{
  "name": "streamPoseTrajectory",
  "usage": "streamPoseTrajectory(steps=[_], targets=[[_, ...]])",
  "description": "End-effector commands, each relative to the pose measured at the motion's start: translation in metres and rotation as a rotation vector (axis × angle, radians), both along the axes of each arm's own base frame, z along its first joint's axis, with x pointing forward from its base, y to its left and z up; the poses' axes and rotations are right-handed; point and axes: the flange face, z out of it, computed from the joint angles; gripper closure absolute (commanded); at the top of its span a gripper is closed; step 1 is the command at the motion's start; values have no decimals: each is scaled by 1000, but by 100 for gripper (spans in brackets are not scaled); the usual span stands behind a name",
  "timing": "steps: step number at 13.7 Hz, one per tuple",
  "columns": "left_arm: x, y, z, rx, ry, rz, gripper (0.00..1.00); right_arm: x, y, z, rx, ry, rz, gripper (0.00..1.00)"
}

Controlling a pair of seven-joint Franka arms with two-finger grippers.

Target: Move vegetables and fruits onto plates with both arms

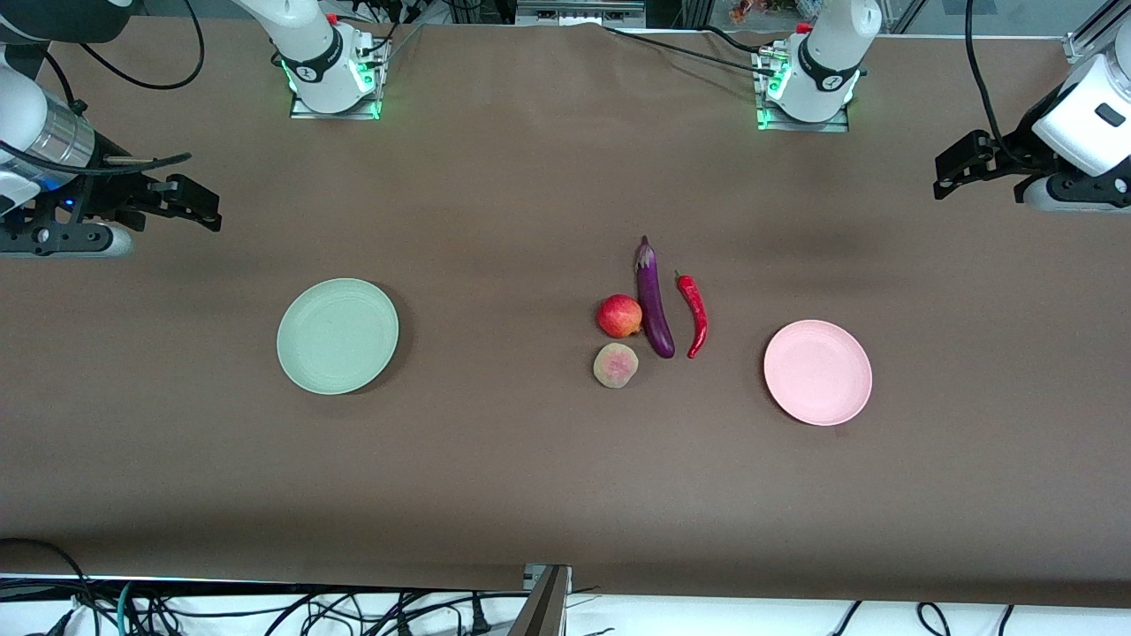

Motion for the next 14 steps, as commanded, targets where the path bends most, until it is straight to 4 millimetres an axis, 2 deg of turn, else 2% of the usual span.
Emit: streamPoseTrajectory(steps=[1,10,14], targets=[[3,-2,7,5,0,-21,0,2,-1,7,7,-7,-8,0],[2,-3,2,10,32,-24,0,2,0,7,7,-7,-6,0],[1,-10,2,17,33,-36,0,2,0,7,7,-7,-6,0]])
